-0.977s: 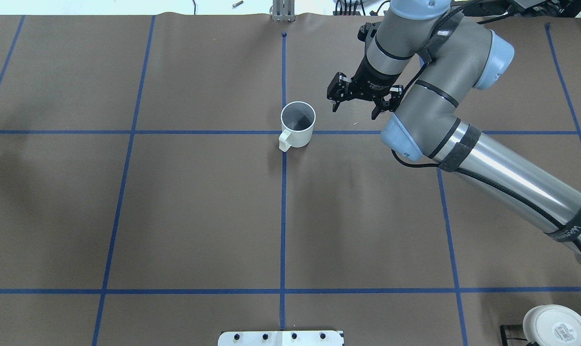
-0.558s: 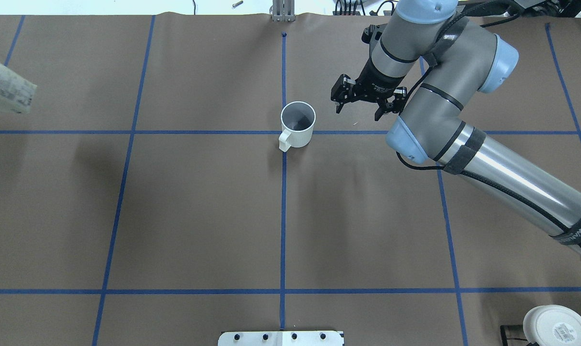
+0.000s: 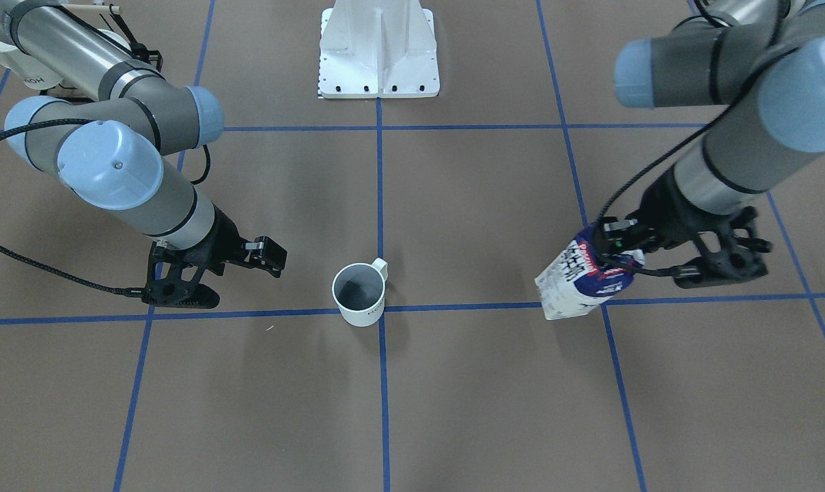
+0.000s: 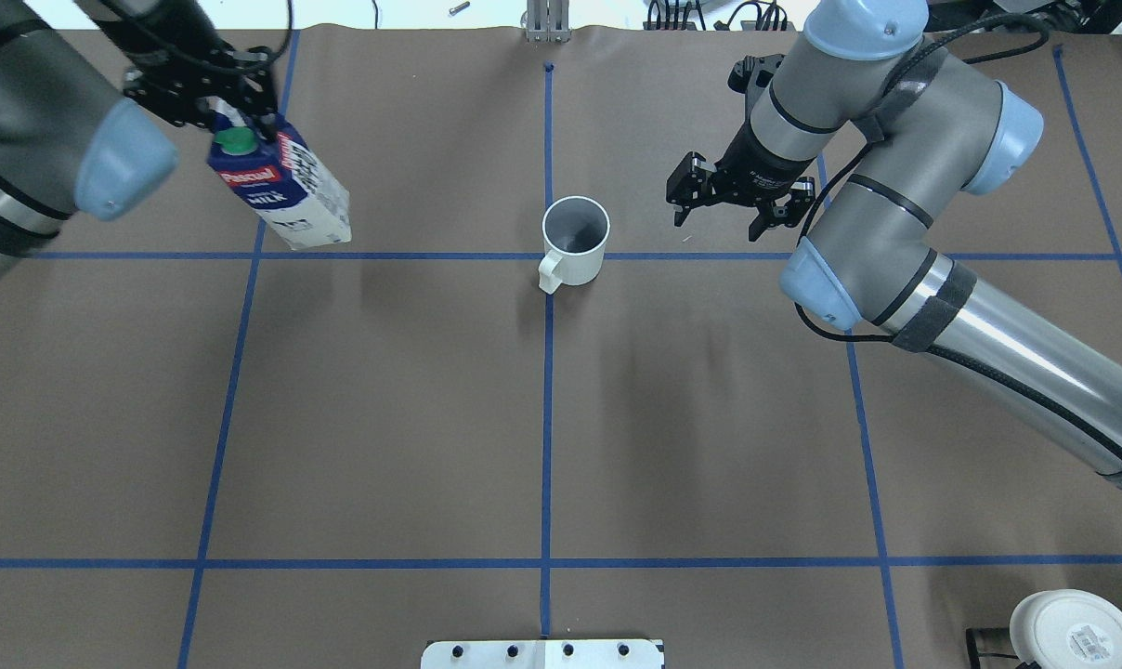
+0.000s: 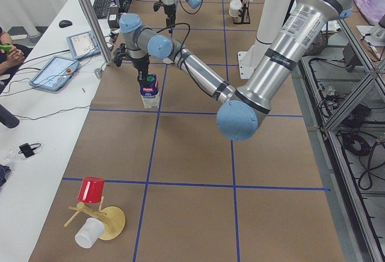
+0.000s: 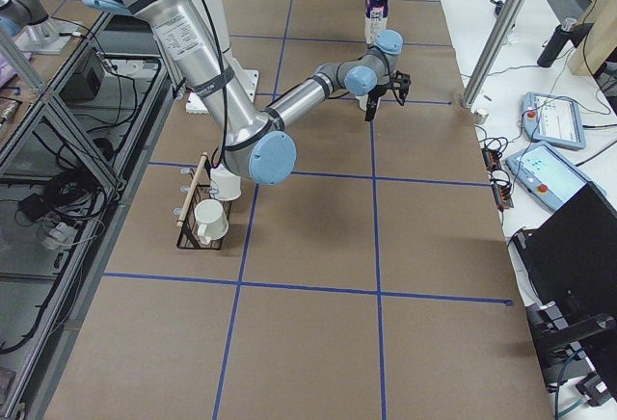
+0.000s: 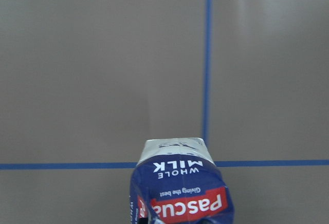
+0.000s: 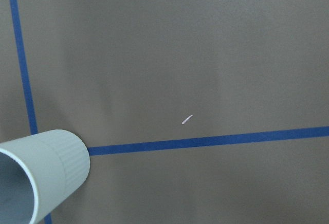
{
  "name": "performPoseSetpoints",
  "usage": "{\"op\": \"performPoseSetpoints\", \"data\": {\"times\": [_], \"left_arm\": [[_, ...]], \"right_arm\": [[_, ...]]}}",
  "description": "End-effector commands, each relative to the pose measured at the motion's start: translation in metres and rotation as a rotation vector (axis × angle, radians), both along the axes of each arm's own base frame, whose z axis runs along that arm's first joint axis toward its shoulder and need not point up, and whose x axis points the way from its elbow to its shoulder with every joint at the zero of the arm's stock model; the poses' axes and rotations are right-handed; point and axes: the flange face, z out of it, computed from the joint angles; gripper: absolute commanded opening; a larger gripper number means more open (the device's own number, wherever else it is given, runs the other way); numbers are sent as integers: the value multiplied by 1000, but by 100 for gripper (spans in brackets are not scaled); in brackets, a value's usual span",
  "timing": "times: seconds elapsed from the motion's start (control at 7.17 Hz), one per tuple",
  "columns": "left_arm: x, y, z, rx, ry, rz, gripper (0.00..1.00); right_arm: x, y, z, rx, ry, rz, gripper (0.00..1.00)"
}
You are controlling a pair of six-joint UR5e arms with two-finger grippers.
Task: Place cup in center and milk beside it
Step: 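Carry the milk carton with the left gripper toward the mug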
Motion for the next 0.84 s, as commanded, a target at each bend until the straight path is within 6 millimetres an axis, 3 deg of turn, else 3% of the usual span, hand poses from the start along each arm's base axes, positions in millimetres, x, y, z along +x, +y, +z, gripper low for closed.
{"op": "performPoseSetpoints", "data": {"times": [0.0, 0.28, 0.42, 0.7], "left_arm": [[70, 31, -51, -43, 26, 4, 0], [139, 42, -101, -41, 5, 6, 0], [157, 40, -111, -32, -7, 12, 0], [171, 25, -115, -25, -6, 12, 0]], "right_arm": [[3, 1, 7, -4, 3, 2, 100], [3, 1, 9, -4, 5, 3, 100], [3, 1, 11, -7, 6, 2, 100], [3, 1, 12, -8, 7, 2, 100]]}}
